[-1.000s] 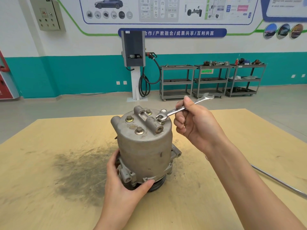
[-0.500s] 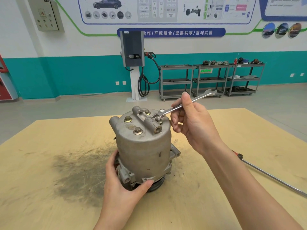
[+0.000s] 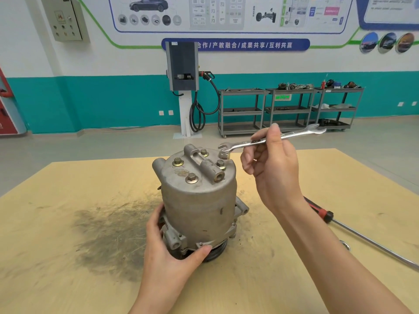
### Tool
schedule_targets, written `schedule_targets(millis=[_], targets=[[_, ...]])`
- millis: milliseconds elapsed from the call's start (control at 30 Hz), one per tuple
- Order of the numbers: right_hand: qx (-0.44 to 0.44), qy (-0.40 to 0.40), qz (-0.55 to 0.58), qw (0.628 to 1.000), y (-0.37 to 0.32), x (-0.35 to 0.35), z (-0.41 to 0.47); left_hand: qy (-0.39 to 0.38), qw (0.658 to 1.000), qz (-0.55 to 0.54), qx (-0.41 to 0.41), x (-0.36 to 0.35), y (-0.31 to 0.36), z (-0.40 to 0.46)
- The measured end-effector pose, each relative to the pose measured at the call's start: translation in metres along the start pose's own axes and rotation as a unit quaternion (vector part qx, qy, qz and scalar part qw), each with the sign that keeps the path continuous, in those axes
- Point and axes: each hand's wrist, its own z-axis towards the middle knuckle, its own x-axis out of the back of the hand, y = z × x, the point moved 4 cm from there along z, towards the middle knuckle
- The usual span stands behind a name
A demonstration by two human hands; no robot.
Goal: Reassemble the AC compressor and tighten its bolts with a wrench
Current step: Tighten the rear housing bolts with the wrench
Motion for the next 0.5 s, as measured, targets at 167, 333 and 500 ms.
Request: schedule_targets(millis=[167, 333, 500], targets=[[-0.168, 0.001, 0.066, 0.984, 0.011, 0.004, 0.005, 0.008, 1.000, -0.001, 0.002, 0.000, -0.003, 0.001], [-0.212, -0.043, 0.055, 0.975, 0.016, 0.000, 0.003, 0.007, 1.000, -0.002, 0.002, 0.000, -0.006, 0.001], [-0.216, -0.045, 0.061, 0.973, 0.013, 0.003, 0.005, 0.006, 1.000, 0.001, 0.002, 0.000, -0.006, 0.001]])
